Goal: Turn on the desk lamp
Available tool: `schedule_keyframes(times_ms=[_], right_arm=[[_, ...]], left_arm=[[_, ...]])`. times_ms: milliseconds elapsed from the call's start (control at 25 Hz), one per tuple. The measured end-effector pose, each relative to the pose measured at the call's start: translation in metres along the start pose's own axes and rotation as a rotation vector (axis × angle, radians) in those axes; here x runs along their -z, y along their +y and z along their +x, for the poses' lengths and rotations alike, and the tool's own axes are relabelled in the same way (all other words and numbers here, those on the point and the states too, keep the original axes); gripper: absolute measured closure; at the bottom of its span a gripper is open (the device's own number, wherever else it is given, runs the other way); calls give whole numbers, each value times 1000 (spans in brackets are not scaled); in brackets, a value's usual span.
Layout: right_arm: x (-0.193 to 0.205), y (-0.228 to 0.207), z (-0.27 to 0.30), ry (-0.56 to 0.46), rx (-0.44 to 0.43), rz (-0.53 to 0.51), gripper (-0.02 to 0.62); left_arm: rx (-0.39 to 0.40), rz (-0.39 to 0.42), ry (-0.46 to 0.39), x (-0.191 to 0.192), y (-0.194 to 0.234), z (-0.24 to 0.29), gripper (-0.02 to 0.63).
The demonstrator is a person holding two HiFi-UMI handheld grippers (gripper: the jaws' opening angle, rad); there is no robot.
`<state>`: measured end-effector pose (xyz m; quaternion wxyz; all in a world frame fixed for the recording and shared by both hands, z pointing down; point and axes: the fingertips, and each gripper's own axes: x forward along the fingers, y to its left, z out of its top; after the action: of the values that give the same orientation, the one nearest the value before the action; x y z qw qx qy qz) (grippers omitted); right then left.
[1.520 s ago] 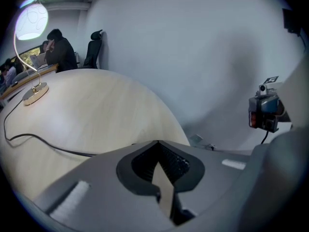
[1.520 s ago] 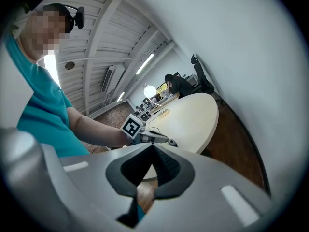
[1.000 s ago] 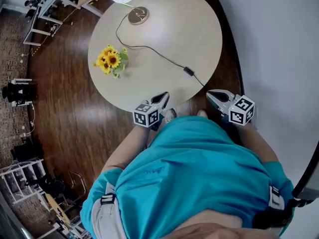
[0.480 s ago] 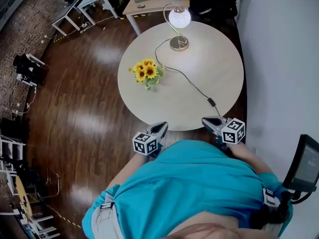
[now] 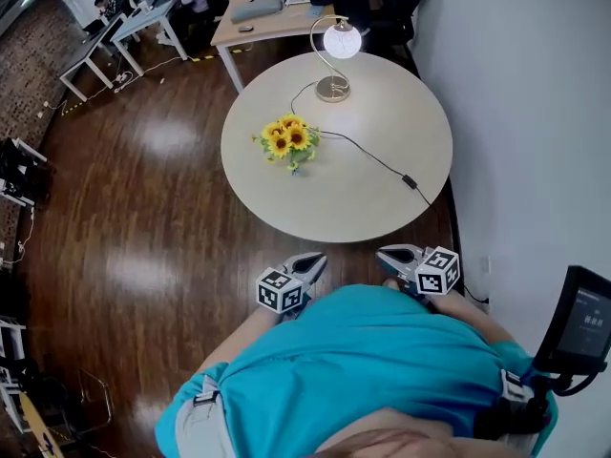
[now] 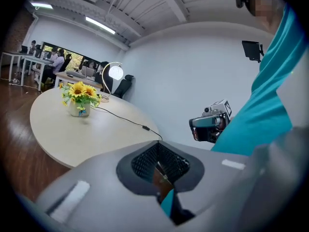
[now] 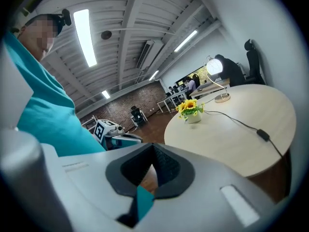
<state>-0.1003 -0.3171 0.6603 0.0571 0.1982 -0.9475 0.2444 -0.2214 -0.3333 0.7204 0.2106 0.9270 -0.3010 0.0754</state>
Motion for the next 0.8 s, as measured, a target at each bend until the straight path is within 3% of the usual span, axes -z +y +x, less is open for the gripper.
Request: schedule_keyframes(times_ms=[200, 560, 800], right_arm=[[3, 30, -30, -26, 89, -15, 594], [54, 90, -156, -76, 98, -103, 594], [109, 103, -261, -86, 87, -58, 594]], left_arm=[[80, 0, -29, -5, -33, -11, 581], [119, 41, -61, 22, -178, 8, 581], [117, 86, 11, 62, -293, 47, 583]])
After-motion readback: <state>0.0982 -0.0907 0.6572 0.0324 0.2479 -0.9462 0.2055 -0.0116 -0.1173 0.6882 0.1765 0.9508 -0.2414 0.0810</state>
